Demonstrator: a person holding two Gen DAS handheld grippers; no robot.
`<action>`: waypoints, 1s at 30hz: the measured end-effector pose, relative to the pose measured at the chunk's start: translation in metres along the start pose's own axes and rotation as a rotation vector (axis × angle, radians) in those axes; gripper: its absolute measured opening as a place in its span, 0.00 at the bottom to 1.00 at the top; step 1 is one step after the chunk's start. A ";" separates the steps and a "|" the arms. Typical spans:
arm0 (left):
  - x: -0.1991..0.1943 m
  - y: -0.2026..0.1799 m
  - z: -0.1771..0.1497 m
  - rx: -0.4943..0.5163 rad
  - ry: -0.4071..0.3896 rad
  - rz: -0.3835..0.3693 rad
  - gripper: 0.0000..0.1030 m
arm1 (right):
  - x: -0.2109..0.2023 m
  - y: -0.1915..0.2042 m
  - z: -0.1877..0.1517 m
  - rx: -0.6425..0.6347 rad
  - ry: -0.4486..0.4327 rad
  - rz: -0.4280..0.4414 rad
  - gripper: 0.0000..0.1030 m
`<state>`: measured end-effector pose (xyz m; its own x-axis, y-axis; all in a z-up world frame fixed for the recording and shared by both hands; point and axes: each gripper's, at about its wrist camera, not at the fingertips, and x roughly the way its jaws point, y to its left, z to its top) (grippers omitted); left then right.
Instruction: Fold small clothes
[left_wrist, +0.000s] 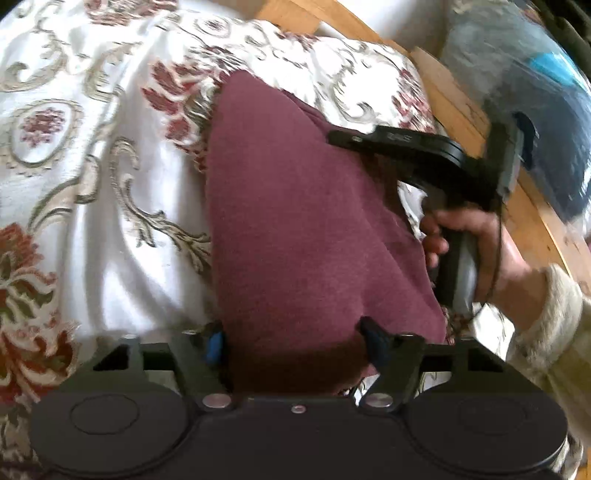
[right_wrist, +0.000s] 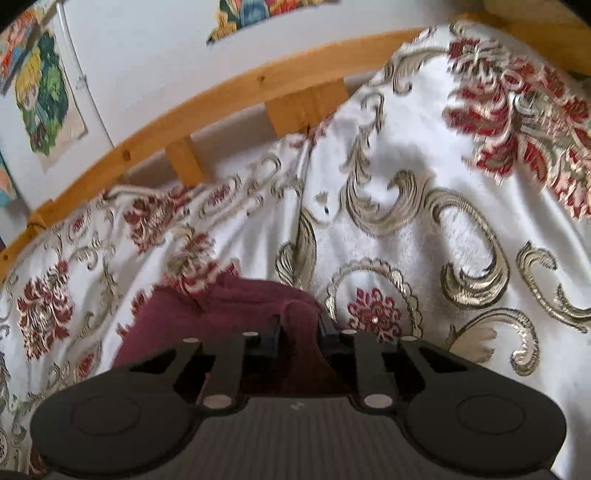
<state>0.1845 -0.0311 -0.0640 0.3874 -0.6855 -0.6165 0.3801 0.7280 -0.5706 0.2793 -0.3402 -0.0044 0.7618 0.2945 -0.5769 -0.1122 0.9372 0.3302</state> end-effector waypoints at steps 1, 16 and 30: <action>-0.005 -0.006 0.001 0.014 -0.020 0.022 0.58 | -0.004 0.003 0.002 -0.001 -0.019 0.002 0.18; -0.071 0.017 0.061 0.041 -0.198 0.205 0.54 | 0.014 0.095 0.062 -0.092 -0.169 0.092 0.10; -0.059 0.054 0.067 -0.046 -0.116 0.225 0.57 | 0.063 0.112 0.042 -0.090 -0.073 -0.025 0.12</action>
<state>0.2385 0.0477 -0.0223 0.5526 -0.5008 -0.6662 0.2354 0.8606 -0.4517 0.3413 -0.2240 0.0275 0.8094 0.2598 -0.5267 -0.1473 0.9580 0.2461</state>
